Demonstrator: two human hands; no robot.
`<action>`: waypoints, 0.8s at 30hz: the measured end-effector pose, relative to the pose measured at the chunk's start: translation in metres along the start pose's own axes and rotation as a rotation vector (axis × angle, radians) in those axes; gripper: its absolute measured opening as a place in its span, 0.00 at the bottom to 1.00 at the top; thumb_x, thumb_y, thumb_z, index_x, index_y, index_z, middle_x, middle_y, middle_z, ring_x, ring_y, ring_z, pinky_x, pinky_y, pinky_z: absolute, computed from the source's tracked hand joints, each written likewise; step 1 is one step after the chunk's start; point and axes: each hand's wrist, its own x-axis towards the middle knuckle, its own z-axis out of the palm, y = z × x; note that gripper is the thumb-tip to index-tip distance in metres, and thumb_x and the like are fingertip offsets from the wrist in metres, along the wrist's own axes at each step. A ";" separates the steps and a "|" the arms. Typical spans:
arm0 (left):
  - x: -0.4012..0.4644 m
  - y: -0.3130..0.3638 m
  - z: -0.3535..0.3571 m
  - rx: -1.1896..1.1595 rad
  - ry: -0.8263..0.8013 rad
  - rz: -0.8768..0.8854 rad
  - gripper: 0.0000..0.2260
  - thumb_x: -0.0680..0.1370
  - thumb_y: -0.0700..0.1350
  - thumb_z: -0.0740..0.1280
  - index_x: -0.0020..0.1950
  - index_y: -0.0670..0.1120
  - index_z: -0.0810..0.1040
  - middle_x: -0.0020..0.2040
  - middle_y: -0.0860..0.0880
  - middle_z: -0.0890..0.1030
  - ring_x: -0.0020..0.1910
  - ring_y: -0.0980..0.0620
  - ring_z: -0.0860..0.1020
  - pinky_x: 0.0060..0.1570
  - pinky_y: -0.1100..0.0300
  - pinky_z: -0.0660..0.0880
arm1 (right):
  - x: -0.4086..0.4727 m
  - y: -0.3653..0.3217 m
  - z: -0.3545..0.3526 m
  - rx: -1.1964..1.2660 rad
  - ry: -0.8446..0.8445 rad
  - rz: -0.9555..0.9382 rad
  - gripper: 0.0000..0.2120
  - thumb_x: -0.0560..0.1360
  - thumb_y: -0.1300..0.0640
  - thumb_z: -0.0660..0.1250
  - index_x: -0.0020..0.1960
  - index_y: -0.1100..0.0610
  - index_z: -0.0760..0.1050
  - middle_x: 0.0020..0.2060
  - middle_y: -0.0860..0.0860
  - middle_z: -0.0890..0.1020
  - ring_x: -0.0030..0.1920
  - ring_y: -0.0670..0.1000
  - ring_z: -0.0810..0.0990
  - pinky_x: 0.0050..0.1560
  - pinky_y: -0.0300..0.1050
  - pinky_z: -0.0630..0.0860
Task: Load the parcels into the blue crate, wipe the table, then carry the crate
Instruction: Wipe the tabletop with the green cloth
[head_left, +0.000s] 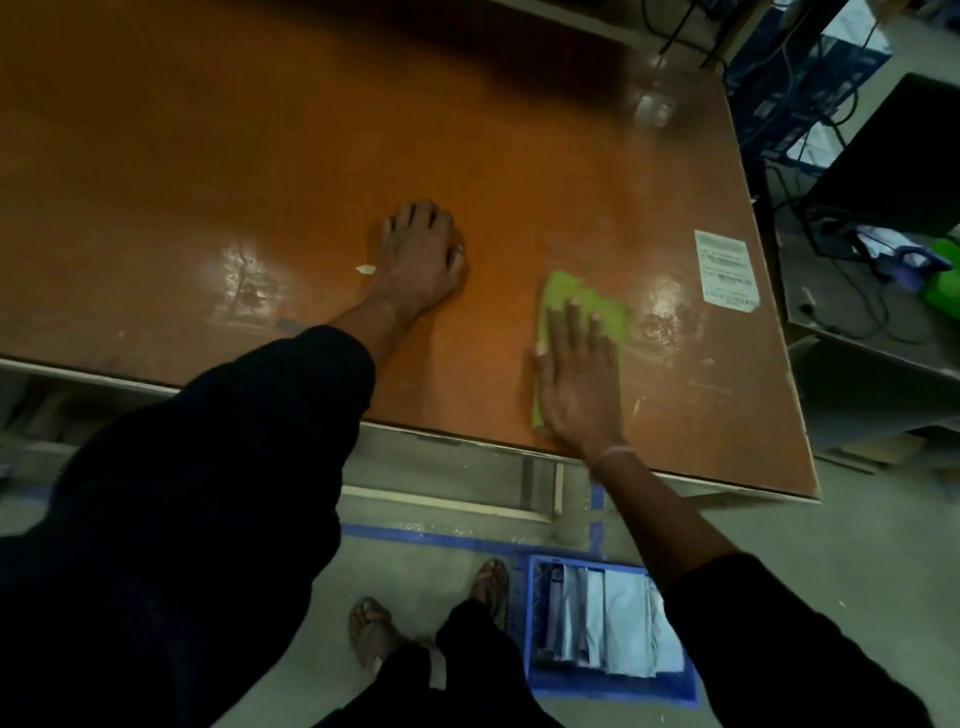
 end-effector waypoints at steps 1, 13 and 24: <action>0.000 0.000 0.000 -0.005 0.001 0.000 0.19 0.81 0.53 0.58 0.66 0.42 0.72 0.67 0.40 0.71 0.65 0.38 0.68 0.62 0.42 0.66 | -0.016 -0.010 -0.001 0.027 -0.030 -0.144 0.27 0.84 0.42 0.42 0.81 0.48 0.44 0.81 0.49 0.45 0.80 0.56 0.43 0.79 0.57 0.46; -0.003 -0.004 0.003 -0.003 0.026 0.010 0.19 0.81 0.52 0.58 0.66 0.42 0.73 0.67 0.40 0.73 0.64 0.40 0.70 0.61 0.44 0.67 | -0.008 0.012 -0.003 0.023 -0.079 -0.270 0.26 0.85 0.42 0.43 0.81 0.45 0.44 0.81 0.46 0.44 0.80 0.52 0.40 0.79 0.54 0.42; -0.005 -0.002 0.003 0.010 0.053 0.006 0.16 0.80 0.51 0.59 0.64 0.45 0.74 0.64 0.43 0.74 0.61 0.42 0.70 0.58 0.46 0.67 | 0.097 0.041 -0.003 -0.008 -0.102 -0.208 0.26 0.84 0.42 0.41 0.81 0.45 0.48 0.81 0.47 0.48 0.81 0.54 0.45 0.79 0.56 0.46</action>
